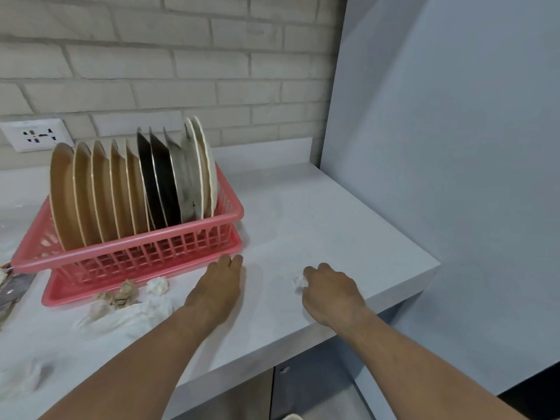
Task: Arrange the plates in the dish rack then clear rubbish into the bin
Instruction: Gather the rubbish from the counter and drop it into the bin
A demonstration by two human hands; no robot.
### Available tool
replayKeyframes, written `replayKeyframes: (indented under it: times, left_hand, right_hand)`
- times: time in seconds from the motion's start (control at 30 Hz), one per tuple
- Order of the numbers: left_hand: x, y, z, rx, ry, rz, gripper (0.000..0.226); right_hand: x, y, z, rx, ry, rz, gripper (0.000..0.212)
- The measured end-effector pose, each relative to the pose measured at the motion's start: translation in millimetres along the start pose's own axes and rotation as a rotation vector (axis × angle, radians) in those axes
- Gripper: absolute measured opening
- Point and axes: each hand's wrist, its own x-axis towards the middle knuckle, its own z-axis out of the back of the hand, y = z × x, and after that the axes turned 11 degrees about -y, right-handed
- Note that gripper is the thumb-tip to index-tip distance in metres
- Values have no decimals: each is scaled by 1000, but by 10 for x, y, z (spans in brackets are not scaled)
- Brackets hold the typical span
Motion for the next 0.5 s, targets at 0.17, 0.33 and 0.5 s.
replayKeyframes:
  times: [0.17,0.33,0.5]
  left_hand:
    - [-126,-53,-161,-12,-84,129,20]
    - [-253,-128,-105,26,-190,83,15]
    - [-414,-260,-45,-61,-247,28,7]
  right_hand:
    - [-60,-243,-210,51,5,60,48]
    - [1,-349,-283,133,22,130,62]
    - [2,-402,-231,608,-37,-10,51]
